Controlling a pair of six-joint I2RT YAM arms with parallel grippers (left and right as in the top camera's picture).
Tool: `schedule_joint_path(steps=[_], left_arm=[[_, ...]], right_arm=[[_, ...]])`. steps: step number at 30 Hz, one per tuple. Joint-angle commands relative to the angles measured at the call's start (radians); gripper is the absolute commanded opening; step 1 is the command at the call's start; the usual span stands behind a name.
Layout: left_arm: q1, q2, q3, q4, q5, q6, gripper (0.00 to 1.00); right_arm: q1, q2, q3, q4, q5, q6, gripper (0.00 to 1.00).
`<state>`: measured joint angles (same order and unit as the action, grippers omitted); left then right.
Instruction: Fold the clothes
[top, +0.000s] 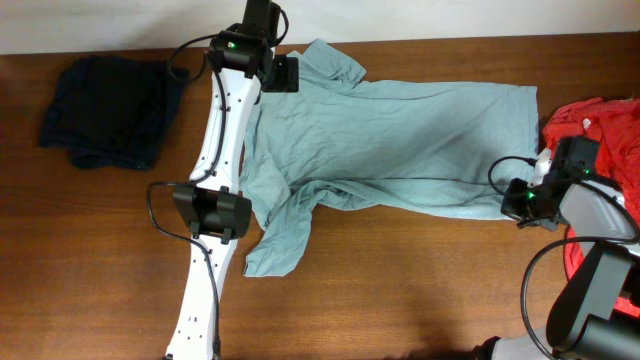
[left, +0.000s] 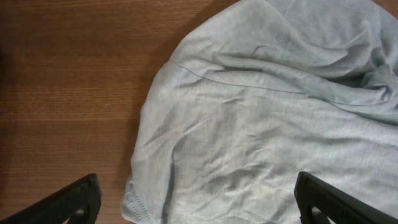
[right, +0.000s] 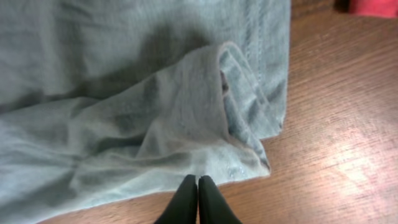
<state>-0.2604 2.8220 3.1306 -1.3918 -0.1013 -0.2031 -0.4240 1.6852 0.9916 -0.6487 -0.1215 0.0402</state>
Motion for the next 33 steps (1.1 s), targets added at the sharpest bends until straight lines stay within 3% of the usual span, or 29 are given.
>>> schedule_joint_path(steps=[1,6,16,24,33], left_arm=[[0.0,-0.017,0.006,-0.001,0.007,-0.009,0.99],[0.0,-0.017,0.006,-0.001,0.007,-0.009,0.99],[0.0,-0.017,0.006,-0.001,0.007,-0.009,0.99],[0.0,-0.017,0.006,-0.001,0.007,-0.009,0.99],[0.0,-0.017,0.006,-0.001,0.007,-0.009,0.99]], right_arm=[[-0.003,0.006,-0.038,0.023,-0.002,-0.01,0.04],[-0.002,0.006,-0.04,0.036,0.002,-0.011,0.04],[-0.002,0.006,-0.136,0.225,-0.024,-0.011,0.04],[-0.002,0.006,-0.154,0.227,0.002,-0.01,0.04],[-0.002,0.006,-0.156,0.084,0.002,0.001,0.04]])
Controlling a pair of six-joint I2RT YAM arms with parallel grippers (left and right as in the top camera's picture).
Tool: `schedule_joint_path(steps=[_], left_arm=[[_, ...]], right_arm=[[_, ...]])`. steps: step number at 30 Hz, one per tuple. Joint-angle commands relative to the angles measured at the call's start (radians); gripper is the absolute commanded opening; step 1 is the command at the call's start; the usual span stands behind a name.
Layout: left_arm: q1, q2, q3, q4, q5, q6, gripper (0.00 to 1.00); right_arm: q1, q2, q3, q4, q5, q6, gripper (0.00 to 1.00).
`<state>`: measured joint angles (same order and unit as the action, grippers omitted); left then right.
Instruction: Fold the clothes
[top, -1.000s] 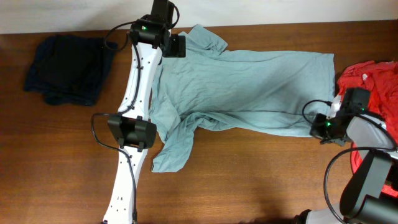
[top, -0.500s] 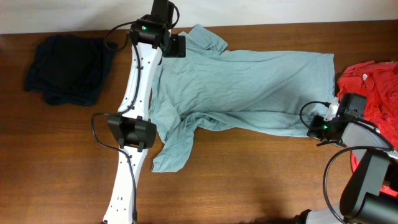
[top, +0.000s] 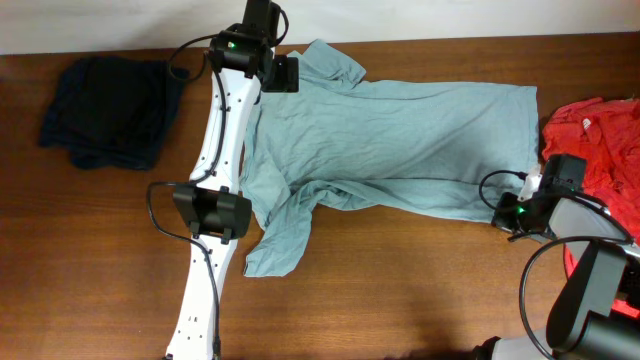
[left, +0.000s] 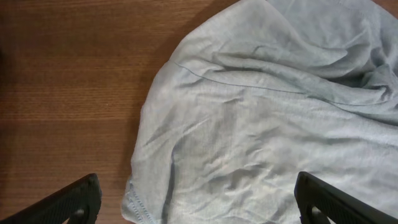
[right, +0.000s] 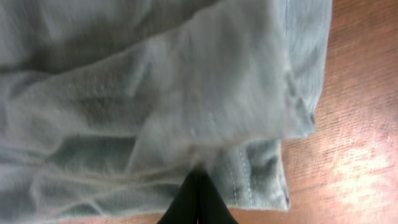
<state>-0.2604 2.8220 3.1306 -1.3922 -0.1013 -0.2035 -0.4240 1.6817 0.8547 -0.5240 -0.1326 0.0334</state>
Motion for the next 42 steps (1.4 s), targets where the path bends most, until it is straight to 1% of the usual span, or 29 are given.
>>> schedule_joint_path(steps=[1,4,8,12,14,28,34,37,42], left_arm=[[0.0,-0.017,0.006,-0.001,0.007,-0.009,0.99],[0.0,-0.017,0.006,-0.001,0.007,-0.009,0.99],[0.0,-0.017,0.006,-0.001,0.007,-0.009,0.99],[0.0,-0.017,0.006,-0.001,0.007,-0.009,0.99],[0.0,-0.017,0.006,-0.001,0.007,-0.009,0.99],[0.0,-0.017,0.006,0.0,0.008,-0.009,0.99],[0.0,-0.017,0.006,0.0,0.007,-0.009,0.99],[0.0,-0.017,0.006,0.0,0.007,-0.009,0.99],[0.0,-0.017,0.006,0.0,0.007,-0.009,0.99]], right_arm=[[-0.002,0.01,-0.019,-0.055,0.013,0.008,0.04],[-0.002,0.01,-0.019,-0.101,0.013,0.009,0.04],[-0.004,0.01,-0.017,-0.174,0.014,0.084,0.04],[-0.004,0.01,0.003,-0.224,0.03,0.09,0.04],[-0.004,0.01,0.015,-0.256,0.063,0.117,0.04],[-0.003,0.009,0.015,-0.241,0.058,0.126,0.04],[-0.002,-0.057,0.078,-0.31,0.058,0.126,0.04],[-0.002,-0.083,0.087,-0.28,0.058,0.126,0.04],[-0.002,-0.077,0.087,-0.217,0.064,0.125,0.04]])
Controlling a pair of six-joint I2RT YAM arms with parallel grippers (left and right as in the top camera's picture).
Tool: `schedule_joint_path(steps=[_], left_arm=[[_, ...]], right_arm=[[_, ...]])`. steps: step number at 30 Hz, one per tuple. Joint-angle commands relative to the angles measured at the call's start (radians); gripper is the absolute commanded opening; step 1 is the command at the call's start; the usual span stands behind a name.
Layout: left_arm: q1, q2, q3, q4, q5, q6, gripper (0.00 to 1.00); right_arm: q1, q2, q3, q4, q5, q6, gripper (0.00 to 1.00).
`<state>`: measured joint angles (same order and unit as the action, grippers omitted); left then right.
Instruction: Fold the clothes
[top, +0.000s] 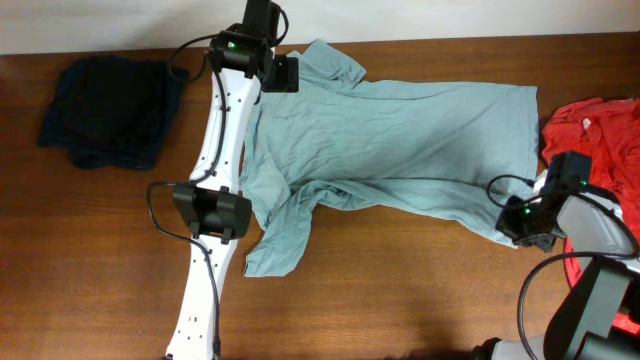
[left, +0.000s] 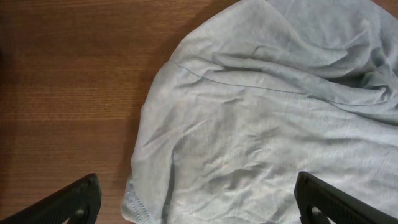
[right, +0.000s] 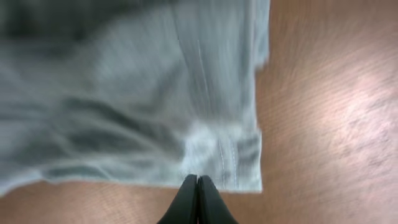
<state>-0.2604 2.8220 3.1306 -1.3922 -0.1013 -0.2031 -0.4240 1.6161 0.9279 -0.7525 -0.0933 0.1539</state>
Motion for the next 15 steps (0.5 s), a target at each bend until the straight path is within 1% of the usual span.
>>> schedule_joint_path(steps=[1,8,12,15], left_arm=[[0.0,-0.017,0.006,0.0,0.007,-0.01,0.99],[0.0,-0.017,0.006,0.0,0.007,-0.009,0.99],[0.0,-0.017,0.004,0.021,0.007,-0.01,0.99],[0.002,-0.017,0.004,0.016,0.006,-0.01,0.99]], right_arm=[[-0.002,-0.009,0.013,0.017,0.031,0.004,0.04],[-0.002,0.032,-0.011,0.071,0.08,0.005,0.04],[-0.002,0.061,-0.016,0.127,0.08,0.004,0.04],[-0.002,0.088,-0.018,0.137,0.081,0.004,0.04]])
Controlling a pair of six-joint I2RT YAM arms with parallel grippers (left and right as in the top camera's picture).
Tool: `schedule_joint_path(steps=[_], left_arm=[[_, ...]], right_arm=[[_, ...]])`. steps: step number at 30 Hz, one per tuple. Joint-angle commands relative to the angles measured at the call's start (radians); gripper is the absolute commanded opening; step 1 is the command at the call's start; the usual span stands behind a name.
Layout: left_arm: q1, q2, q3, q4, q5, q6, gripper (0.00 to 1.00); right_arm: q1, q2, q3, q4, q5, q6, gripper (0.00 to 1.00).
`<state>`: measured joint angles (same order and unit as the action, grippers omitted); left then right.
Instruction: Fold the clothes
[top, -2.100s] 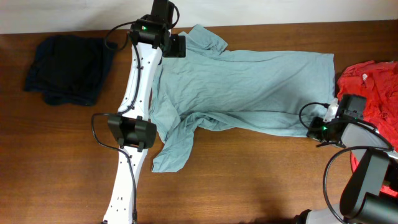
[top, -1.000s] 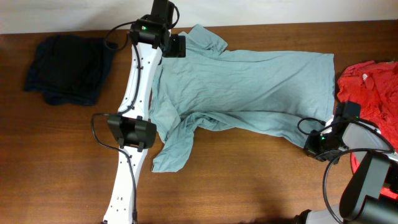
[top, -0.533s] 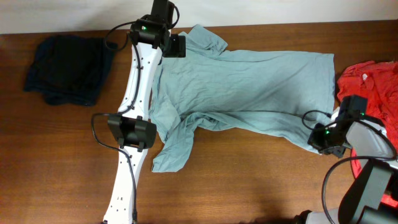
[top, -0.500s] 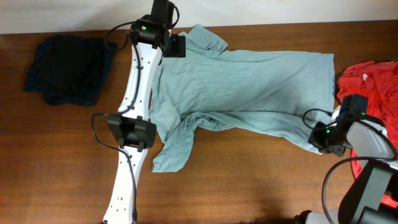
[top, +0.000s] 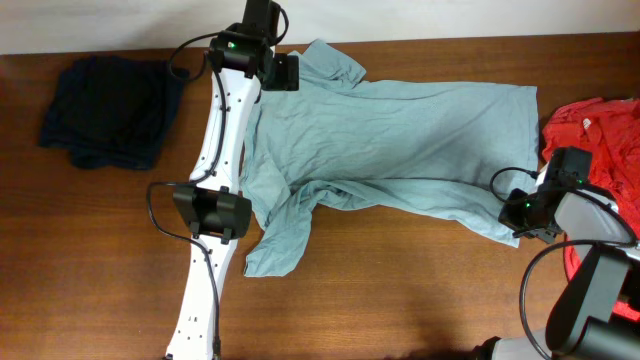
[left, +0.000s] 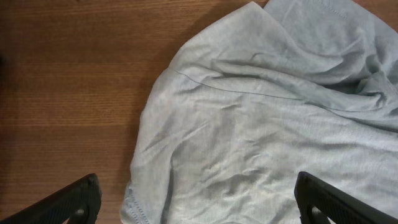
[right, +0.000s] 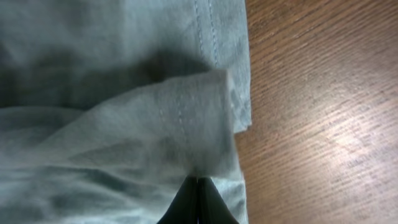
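A light teal T-shirt lies spread across the wooden table, with one sleeve at the top left and the other at the lower left. My left gripper hovers open over the upper sleeve. In the left wrist view, the left gripper has its fingers far apart over the sleeve cloth. My right gripper is at the shirt's lower right hem corner. In the right wrist view, the right gripper is shut on the hem, where a flap of cloth is doubled over.
A dark navy garment lies bunched at the far left. A red garment is piled at the right edge, just beyond my right arm. Bare wood table runs along the front.
My right gripper has moved slightly up and left with the hem corner. The hem, pulled out flat before, now has a flap doubled over at the corner. The left gripper has barely shifted.
My right gripper was shut at the lower right hem corner, with a flap folded over. It then stood a little further left, and later lower right with the hem drawn out flat. Now it is back up with a fold. The left gripper stayed open over the sleeve.
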<state>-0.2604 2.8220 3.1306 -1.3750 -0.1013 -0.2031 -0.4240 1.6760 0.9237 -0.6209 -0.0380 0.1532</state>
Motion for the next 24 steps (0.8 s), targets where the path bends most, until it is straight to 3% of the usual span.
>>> schedule_joint_path(steps=[1,6,12,14,16,17,19,24], left_arm=[[0.003,-0.017,0.004,-0.005,0.007,-0.01,0.99],[0.024,-0.018,0.005,-0.061,0.006,-0.077,0.99],[0.084,-0.018,0.006,-0.24,0.012,-0.236,0.94],[0.099,-0.023,0.006,-0.304,0.056,-0.237,0.89],[0.107,-0.032,0.006,-0.313,0.198,-0.116,0.58],[0.107,-0.039,0.006,-0.313,0.282,-0.055,0.48],[0.106,-0.065,0.006,-0.313,0.364,-0.013,0.45],[0.085,-0.179,0.005,-0.313,0.359,-0.007,0.45]], right_arm=[[-0.002,0.039,-0.019,0.005,0.025,0.005,0.04],[-0.002,0.099,-0.061,-0.036,0.122,0.043,0.04],[-0.002,0.12,-0.063,-0.143,0.18,0.093,0.04],[-0.002,0.12,-0.063,-0.147,0.171,0.104,0.04],[-0.002,0.12,-0.063,-0.145,0.143,0.103,0.04],[-0.002,0.12,-0.063,-0.142,0.135,0.103,0.04],[-0.002,0.12,-0.063,-0.142,0.135,0.104,0.04],[-0.002,0.12,-0.064,-0.142,0.124,0.104,0.04]])
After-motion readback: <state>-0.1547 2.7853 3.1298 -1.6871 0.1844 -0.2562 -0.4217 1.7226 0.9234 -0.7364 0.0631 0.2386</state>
